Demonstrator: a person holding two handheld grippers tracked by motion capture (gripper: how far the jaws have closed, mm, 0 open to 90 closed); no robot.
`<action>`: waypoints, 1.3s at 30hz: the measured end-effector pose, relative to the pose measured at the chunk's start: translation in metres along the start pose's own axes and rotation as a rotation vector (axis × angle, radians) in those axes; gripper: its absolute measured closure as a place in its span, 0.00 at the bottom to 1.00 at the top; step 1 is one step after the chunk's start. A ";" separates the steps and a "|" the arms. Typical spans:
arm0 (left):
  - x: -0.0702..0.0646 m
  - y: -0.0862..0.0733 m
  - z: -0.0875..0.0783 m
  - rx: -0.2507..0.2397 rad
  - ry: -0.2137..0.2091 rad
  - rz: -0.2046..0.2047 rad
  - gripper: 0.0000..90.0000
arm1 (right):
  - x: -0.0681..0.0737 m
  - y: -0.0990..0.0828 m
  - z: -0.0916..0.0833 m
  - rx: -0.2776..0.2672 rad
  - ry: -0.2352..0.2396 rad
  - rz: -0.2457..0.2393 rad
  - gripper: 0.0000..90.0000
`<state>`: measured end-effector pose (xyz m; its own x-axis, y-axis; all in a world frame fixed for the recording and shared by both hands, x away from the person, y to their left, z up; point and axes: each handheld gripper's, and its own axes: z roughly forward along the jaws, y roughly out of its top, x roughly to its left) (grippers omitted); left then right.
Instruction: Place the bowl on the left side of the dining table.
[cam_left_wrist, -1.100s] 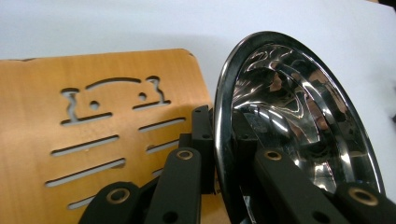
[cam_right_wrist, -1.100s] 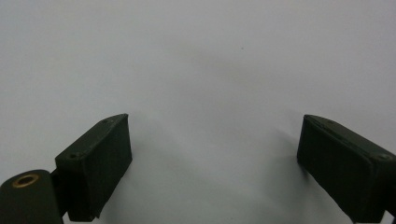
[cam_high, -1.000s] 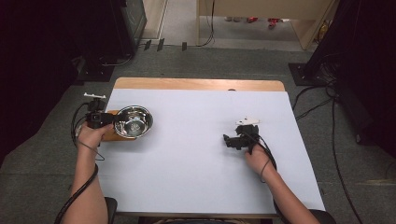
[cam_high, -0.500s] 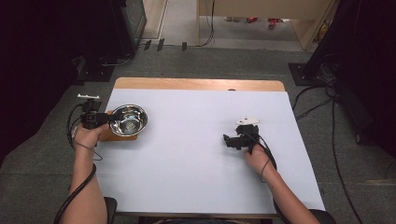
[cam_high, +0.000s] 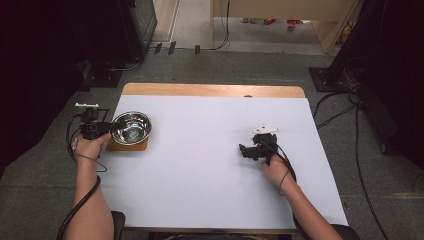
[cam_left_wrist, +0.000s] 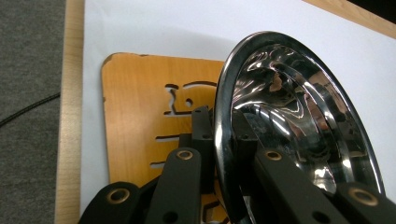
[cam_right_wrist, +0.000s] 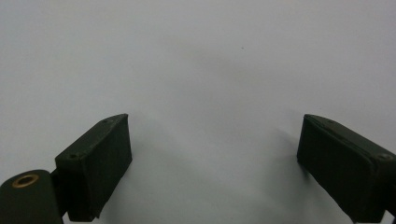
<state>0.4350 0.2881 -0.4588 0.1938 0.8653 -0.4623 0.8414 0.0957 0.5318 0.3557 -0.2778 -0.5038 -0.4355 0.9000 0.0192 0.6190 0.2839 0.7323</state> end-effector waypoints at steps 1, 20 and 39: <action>0.001 0.000 0.000 -0.002 0.000 -0.004 0.95 | 0.000 0.000 0.000 0.000 0.000 0.000 0.11; 0.009 -0.004 0.006 -0.016 0.097 0.012 0.97 | 0.000 0.000 0.000 -0.001 -0.001 0.000 0.11; 0.006 -0.006 0.005 -0.026 0.121 0.038 0.71 | 0.001 0.000 0.000 -0.001 -0.004 -0.003 0.11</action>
<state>0.4338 0.2901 -0.4682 0.1620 0.9214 -0.3532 0.8207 0.0729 0.5666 0.3552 -0.2772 -0.5037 -0.4348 0.9004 0.0149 0.6172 0.2859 0.7330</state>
